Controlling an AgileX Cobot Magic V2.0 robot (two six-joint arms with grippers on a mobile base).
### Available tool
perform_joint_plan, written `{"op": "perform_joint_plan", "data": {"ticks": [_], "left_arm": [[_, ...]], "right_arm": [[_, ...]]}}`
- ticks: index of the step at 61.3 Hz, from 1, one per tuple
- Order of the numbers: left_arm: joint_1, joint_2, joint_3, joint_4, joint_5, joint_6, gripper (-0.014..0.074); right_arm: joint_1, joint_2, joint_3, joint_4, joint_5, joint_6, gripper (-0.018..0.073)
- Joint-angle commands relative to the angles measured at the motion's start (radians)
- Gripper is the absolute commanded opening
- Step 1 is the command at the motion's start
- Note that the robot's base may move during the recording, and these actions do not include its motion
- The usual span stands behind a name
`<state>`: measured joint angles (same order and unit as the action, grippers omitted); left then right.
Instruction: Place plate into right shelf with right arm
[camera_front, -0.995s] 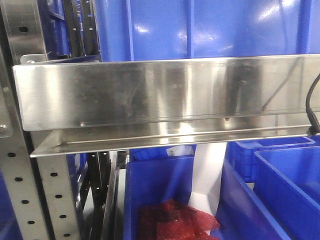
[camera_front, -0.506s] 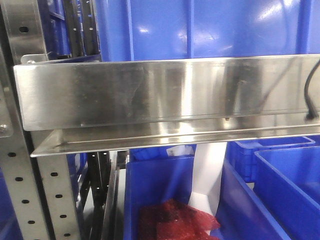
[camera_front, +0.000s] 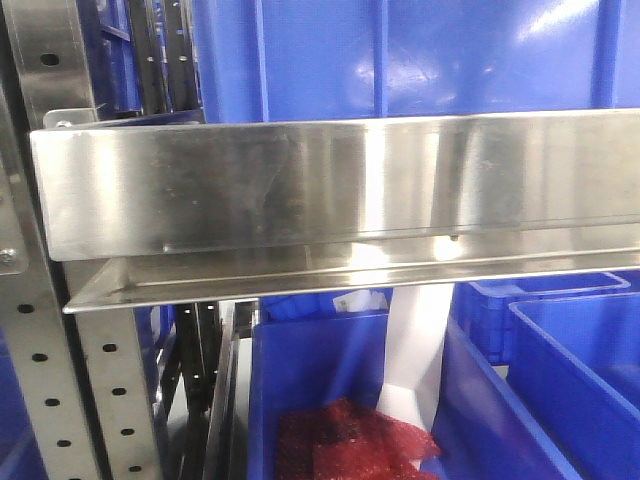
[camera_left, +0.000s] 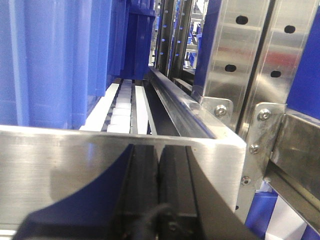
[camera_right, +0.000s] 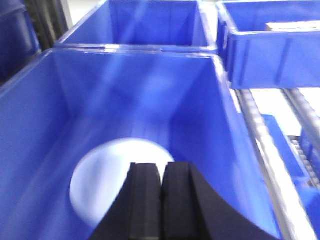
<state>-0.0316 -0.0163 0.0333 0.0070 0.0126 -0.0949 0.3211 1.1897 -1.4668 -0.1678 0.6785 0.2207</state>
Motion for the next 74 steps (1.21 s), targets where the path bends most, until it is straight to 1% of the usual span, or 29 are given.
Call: {"op": "perform_joint_plan", "data": {"ticks": [1,18,23,32,43,68,74], "left_arm": [[0.001,-0.011,0.007,0.0,-0.089,-0.006,-0.0047],[0.001,-0.011,0.007,0.0,-0.089,-0.006,-0.0047],[0.001,-0.011,0.007,0.0,-0.089,-0.006,-0.0047],[0.001,-0.011,0.007,0.0,-0.089,-0.006,-0.0047],[0.001,-0.011,0.007,0.0,-0.089,-0.006,-0.0047],[0.001,-0.011,0.007,0.0,-0.089,-0.006,-0.0047],[0.001,-0.011,0.007,0.0,-0.089,-0.006,-0.0047]], "right_arm": [[0.0,-0.136,0.102,-0.011,-0.129,-0.002,0.0048],[0.0,-0.517,0.525,-0.011,-0.321,-0.002,0.0048],[0.0,-0.61,0.615,-0.011,-0.349,-0.002,0.0047],[0.0,-0.735,0.731,-0.011,-0.349,-0.002,0.0047],[0.0,-0.795,0.793,-0.011,-0.345,-0.002,0.0047],[0.0,-0.795,0.796,-0.011,-0.353,-0.002,0.0047],[-0.002,-0.795,0.813,-0.011,-0.38,-0.002,0.0047]]}}
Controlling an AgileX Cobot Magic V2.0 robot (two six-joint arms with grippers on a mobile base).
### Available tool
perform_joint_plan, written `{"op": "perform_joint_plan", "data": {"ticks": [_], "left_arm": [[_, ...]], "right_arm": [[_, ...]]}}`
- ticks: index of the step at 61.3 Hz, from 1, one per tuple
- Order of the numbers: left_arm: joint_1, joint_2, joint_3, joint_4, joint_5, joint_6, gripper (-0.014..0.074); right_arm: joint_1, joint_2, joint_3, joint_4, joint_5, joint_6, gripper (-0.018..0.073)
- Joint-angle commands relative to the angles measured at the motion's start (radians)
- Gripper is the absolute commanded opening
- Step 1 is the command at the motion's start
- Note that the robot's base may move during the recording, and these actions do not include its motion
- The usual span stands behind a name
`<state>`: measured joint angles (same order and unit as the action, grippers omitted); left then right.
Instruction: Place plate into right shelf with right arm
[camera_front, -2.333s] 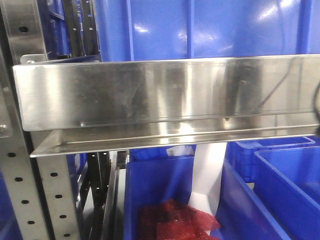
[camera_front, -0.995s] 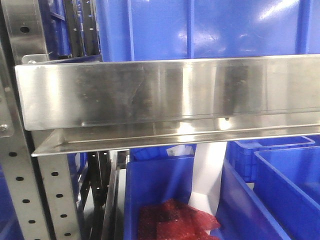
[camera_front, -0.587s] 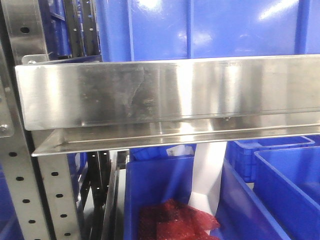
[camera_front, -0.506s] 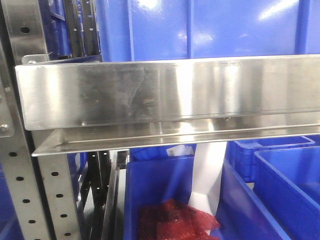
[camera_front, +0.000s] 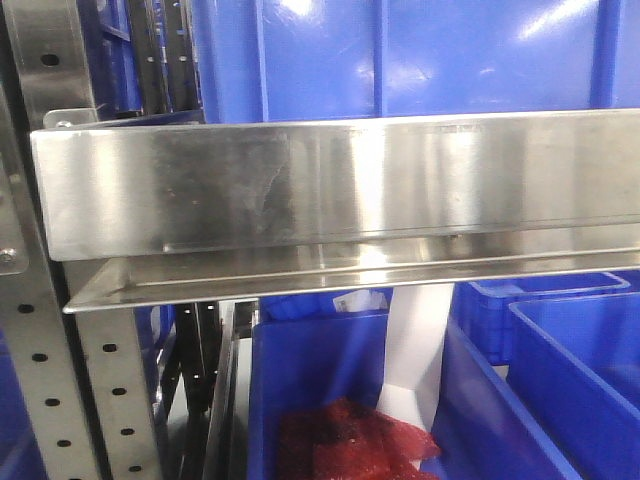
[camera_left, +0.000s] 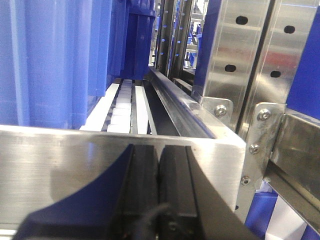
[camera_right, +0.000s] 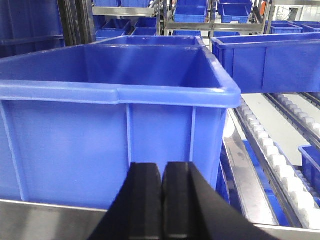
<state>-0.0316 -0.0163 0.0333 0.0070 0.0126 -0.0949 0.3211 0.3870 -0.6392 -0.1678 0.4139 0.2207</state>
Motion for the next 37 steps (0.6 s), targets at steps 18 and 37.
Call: {"op": "perform_joint_plan", "data": {"ticks": [18,37], "left_arm": [[0.001,-0.011,0.007,0.0,-0.089,-0.006,-0.0047],[0.001,-0.011,0.007,0.0,-0.089,-0.006,-0.0047]], "right_arm": [[-0.118,-0.067,0.16,0.202,-0.307,-0.231,0.0047],[-0.202,-0.26,0.453,0.206,-0.438,-0.241,0.0047]]}}
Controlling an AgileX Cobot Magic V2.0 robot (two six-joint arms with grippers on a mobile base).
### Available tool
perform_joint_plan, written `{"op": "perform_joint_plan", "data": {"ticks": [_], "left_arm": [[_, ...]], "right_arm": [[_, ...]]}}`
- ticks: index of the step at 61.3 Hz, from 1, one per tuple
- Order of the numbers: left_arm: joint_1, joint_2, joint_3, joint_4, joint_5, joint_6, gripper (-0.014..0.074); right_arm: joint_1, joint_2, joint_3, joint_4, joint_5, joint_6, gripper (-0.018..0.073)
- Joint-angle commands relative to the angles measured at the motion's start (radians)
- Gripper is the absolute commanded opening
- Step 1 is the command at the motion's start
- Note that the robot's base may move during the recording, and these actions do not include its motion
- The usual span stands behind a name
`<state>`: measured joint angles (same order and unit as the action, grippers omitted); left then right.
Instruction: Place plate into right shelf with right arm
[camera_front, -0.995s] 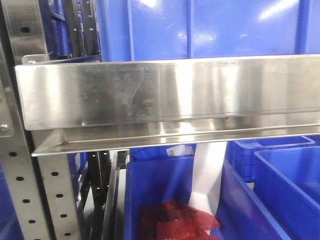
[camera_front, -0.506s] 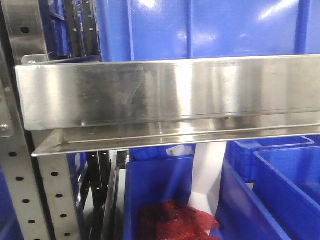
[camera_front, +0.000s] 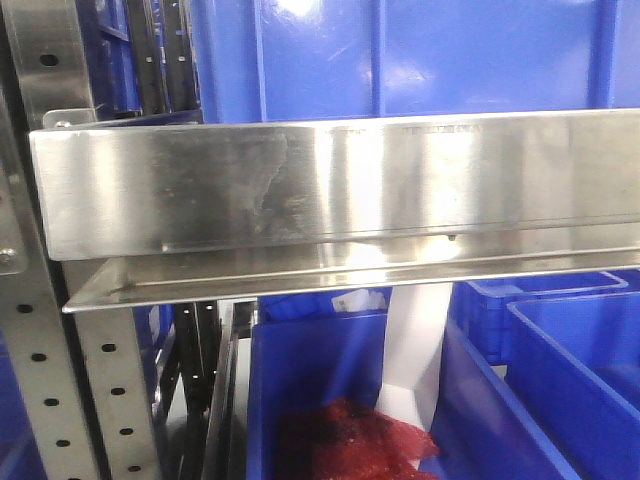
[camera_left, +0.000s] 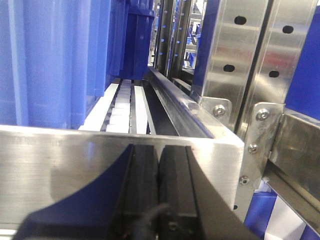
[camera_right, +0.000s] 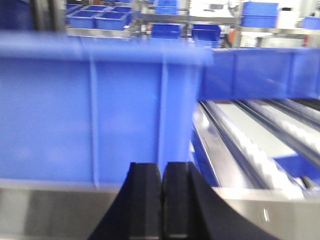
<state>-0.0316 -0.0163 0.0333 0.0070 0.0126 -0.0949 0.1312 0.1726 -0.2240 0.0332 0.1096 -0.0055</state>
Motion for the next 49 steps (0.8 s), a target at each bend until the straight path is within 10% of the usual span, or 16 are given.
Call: {"op": "perform_joint_plan", "data": {"ticks": [1,49], "left_arm": [[0.001,-0.011,0.007,0.0,-0.089,-0.006,-0.0047],[0.001,-0.011,0.007,0.0,-0.089,-0.006,-0.0047]], "right_arm": [[-0.013,-0.056,0.05,0.005,-0.138,-0.014,0.0047],[-0.015,-0.197,0.246,0.021,-0.181,-0.012,0.0047]]}}
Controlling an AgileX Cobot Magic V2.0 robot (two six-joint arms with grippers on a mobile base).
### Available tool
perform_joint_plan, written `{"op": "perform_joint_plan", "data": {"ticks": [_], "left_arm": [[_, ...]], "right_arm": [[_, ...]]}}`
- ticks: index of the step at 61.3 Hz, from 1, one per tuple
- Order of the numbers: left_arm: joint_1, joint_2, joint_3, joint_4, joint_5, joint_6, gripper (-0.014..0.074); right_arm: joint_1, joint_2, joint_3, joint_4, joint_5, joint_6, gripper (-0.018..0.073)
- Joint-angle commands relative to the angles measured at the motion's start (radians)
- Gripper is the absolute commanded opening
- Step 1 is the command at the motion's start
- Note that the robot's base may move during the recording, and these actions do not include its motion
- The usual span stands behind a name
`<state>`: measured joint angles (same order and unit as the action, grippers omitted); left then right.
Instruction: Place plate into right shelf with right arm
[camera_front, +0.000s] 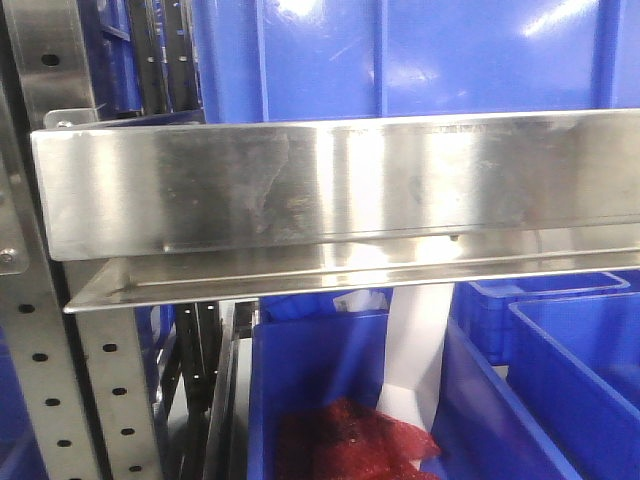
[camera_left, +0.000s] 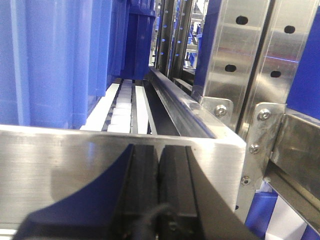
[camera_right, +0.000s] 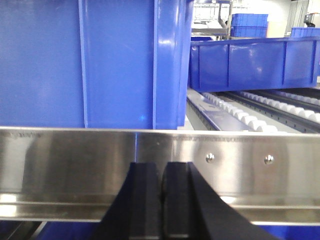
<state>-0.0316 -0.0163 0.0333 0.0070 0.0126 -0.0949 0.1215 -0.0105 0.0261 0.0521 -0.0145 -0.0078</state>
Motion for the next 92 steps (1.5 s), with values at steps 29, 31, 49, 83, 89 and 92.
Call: {"op": "perform_joint_plan", "data": {"ticks": [29,31,49,83,89,92], "left_arm": [[0.001,-0.011,0.007,0.0,-0.089,-0.006,-0.0047],[0.001,-0.011,0.007,0.0,-0.089,-0.006,-0.0047],[0.001,-0.011,0.007,0.0,-0.089,-0.006,-0.0047],[0.001,-0.011,0.007,0.0,-0.089,-0.006,-0.0047],[0.001,-0.011,0.007,0.0,-0.089,-0.006,-0.0047],[0.001,-0.011,0.007,0.0,-0.089,-0.006,-0.0047]], "right_arm": [[-0.049,-0.014,-0.004,0.002,-0.045,-0.01,0.0047],[-0.049,-0.014,-0.004,0.002,-0.045,-0.01,0.0047],[-0.049,-0.014,-0.004,0.002,-0.045,-0.01,0.0047],[-0.049,-0.014,-0.004,0.002,-0.045,-0.01,0.0047],[-0.049,-0.014,-0.004,0.002,-0.045,-0.01,0.0047],[-0.049,-0.014,-0.004,0.002,-0.045,-0.01,0.0047]]}}
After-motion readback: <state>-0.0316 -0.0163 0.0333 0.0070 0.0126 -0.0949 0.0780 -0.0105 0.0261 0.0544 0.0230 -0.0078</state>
